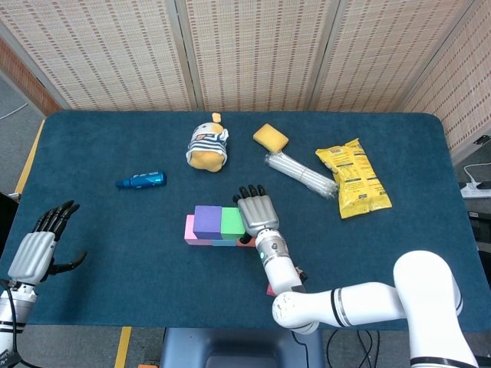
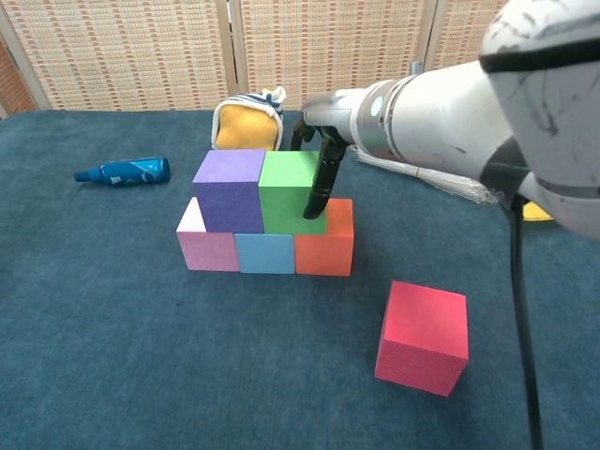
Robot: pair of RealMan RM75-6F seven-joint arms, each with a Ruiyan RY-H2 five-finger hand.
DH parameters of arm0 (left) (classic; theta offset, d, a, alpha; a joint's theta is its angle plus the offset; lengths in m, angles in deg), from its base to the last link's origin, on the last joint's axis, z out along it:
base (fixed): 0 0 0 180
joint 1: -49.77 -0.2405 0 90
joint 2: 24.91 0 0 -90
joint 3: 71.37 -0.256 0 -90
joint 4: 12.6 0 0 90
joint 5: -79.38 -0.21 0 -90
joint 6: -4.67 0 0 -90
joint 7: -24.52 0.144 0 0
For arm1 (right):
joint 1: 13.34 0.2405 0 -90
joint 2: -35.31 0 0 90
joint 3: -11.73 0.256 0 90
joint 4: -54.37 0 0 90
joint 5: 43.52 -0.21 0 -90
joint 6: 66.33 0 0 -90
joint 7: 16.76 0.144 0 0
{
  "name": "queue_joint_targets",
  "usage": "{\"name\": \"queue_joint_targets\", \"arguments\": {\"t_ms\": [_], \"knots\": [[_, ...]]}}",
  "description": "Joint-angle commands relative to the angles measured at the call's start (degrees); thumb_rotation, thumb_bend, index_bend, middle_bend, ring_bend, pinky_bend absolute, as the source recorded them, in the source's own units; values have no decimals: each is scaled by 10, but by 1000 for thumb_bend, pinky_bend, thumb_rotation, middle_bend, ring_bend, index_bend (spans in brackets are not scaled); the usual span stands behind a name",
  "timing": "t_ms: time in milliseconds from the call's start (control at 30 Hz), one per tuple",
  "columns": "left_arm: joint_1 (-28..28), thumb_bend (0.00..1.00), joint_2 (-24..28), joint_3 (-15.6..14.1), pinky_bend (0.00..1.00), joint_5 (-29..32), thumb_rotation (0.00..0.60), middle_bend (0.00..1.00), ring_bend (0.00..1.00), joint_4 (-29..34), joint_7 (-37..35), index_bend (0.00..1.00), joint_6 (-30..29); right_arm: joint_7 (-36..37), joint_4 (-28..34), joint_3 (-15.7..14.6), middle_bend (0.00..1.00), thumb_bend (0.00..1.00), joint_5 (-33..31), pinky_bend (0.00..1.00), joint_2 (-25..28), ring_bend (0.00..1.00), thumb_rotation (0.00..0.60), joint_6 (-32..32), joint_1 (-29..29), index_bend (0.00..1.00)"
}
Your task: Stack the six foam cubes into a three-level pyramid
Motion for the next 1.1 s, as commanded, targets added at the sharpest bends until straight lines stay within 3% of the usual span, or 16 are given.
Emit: {"name": "queue_joint_targets", "arguments": {"t_ms": [33, 200, 367, 733, 867, 933, 1000, 1100], "knots": [[0, 295, 0, 0, 80, -1, 600, 0, 0, 1, 1, 39, 0, -1, 5, -1, 184, 101, 0, 0, 2, 0, 600, -1, -1, 289], [2, 295, 2, -2, 80, -7, 600, 0, 0, 4, 9, 36, 0, 4, 24, -1, 181, 101, 3, 0, 15, 0, 600, 0, -9, 148], [8, 295, 7, 1, 81, -20, 600, 0, 0, 8, 24, 36, -6, 40, 73, 0, 127, 101, 44, 0, 62, 0, 600, 0, -40, 0], [32, 297, 25, 1, 114, -89, 600, 7, 0, 36, 37, 75, -20, 221, 162, -48, 101, 110, 236, 0, 238, 0, 600, 31, -199, 9], [37, 297, 27, 0, 136, -101, 600, 30, 0, 40, 33, 91, -21, 254, 159, -59, 105, 114, 270, 12, 260, 0, 600, 43, -224, 62], [42, 296, 29, 0, 149, -111, 600, 41, 0, 45, 34, 102, -22, 279, 158, -69, 127, 116, 295, 73, 277, 12, 600, 52, -244, 107], [49, 295, 31, 3, 151, -126, 600, 41, 0, 62, 65, 105, -23, 329, 173, -104, 151, 116, 353, 141, 320, 30, 600, 68, -293, 134], [49, 295, 33, 3, 151, -113, 600, 41, 0, 79, 87, 104, -17, 366, 183, -140, 169, 116, 436, 155, 345, 42, 600, 92, -328, 153]]}}
